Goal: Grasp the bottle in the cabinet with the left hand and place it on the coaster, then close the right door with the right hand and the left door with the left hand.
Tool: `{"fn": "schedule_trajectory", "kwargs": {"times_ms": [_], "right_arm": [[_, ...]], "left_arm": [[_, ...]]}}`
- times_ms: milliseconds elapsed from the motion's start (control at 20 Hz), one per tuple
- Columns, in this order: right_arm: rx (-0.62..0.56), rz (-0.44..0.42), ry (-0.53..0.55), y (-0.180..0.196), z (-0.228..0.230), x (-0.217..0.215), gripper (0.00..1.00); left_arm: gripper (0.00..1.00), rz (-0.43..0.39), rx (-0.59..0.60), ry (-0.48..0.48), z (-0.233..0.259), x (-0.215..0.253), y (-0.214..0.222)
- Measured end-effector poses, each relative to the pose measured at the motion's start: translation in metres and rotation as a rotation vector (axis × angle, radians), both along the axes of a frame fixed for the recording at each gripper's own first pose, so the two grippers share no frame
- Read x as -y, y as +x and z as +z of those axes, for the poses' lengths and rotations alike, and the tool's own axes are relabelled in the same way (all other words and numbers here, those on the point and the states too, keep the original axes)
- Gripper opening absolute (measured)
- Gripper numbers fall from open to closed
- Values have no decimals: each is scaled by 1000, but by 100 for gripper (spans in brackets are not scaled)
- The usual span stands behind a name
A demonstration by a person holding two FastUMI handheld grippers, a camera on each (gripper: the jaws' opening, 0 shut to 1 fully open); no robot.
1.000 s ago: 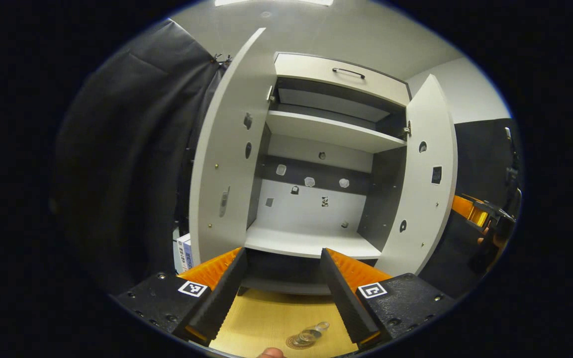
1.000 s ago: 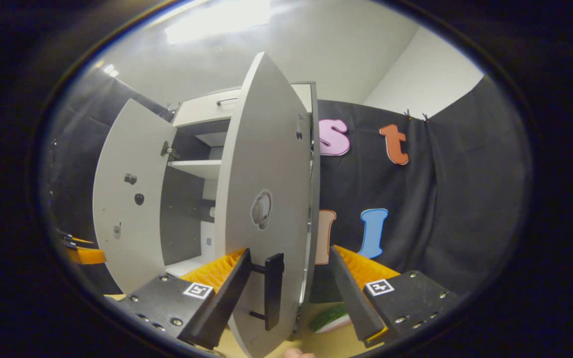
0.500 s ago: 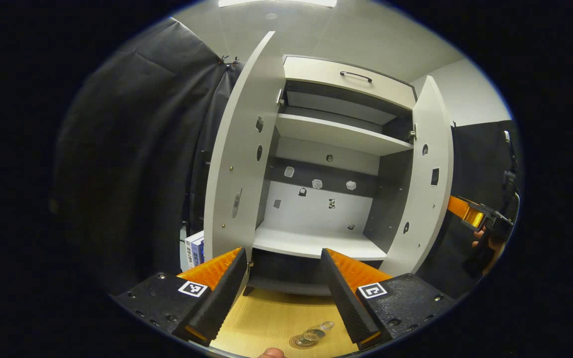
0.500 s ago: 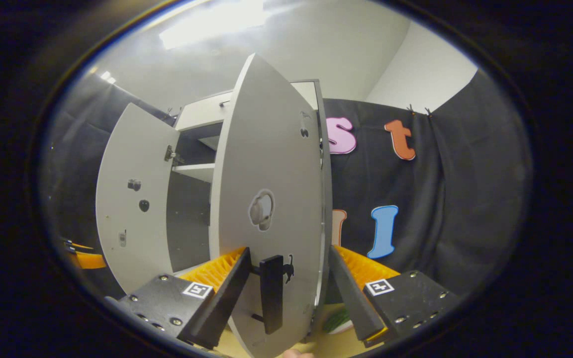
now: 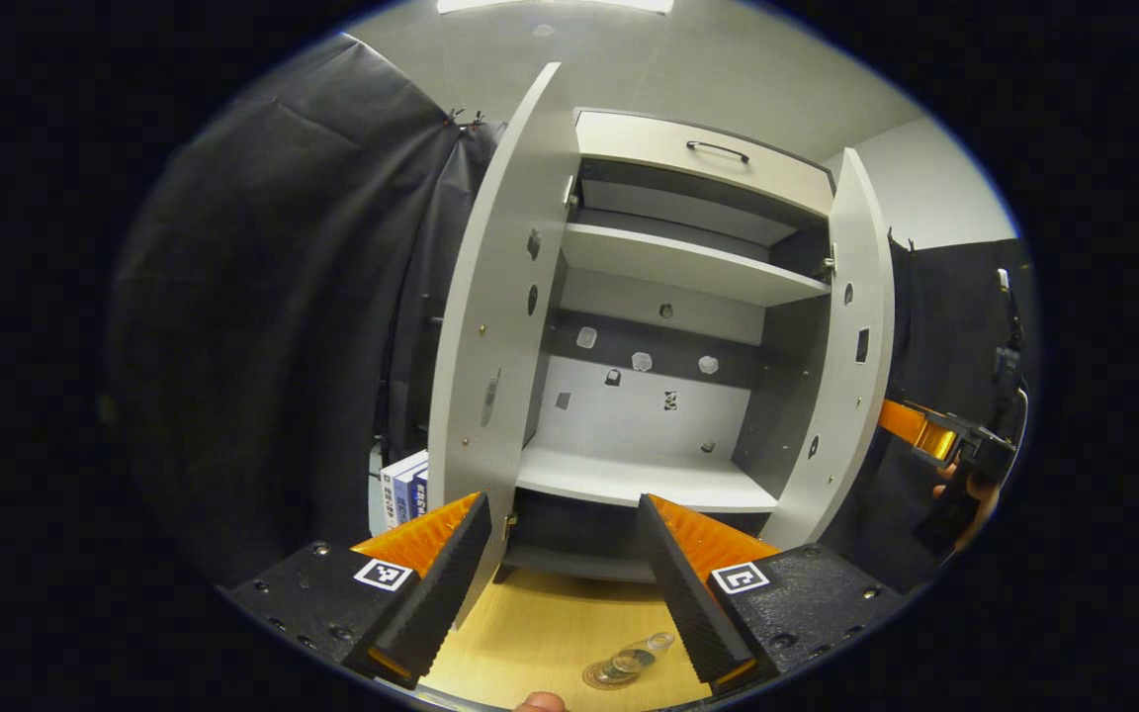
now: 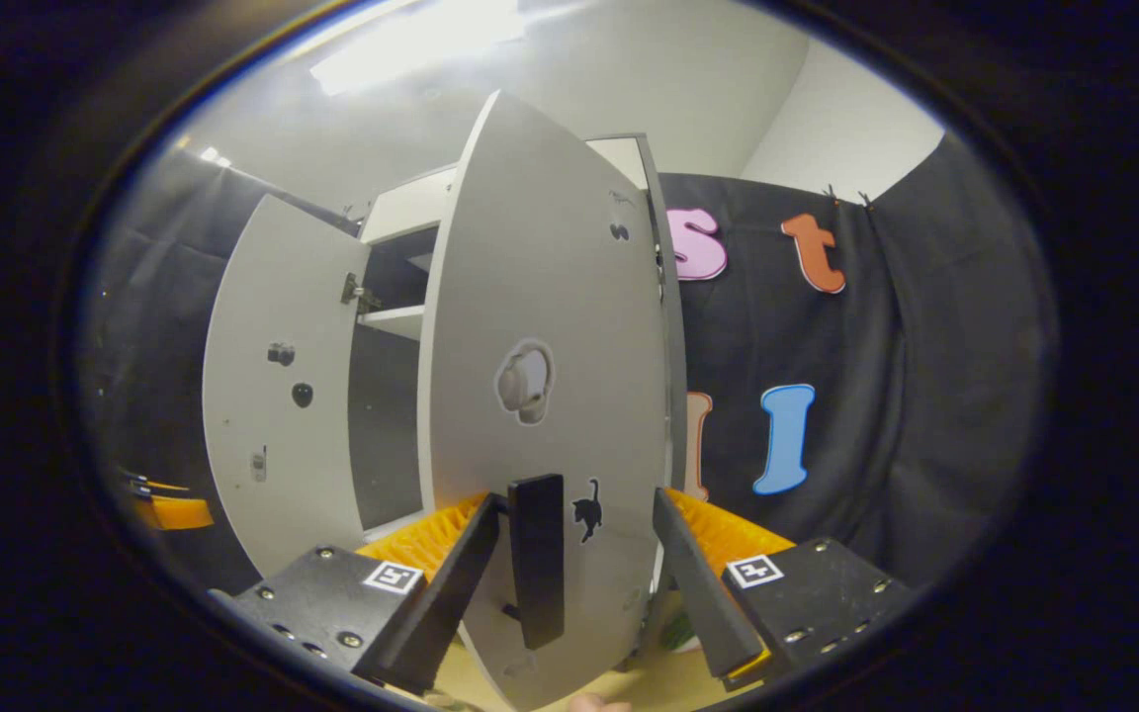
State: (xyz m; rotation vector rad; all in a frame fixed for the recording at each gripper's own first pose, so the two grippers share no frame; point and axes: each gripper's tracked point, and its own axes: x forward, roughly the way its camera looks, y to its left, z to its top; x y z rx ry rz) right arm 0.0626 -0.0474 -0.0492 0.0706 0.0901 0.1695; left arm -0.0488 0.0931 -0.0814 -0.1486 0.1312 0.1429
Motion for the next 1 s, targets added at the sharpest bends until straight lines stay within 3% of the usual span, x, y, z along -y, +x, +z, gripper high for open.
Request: {"fn": "schedule_trajectory", "kwargs": {"times_ms": [500, 1000], "right_arm": [[-59, 42, 74, 52, -18, -63, 99], [-38, 37, 33, 90, -27, -96, 99]], "left_arm": [[94, 140, 3, -14, 0, -52, -33], [94, 311, -6, 6, 2, -113, -77]]}}
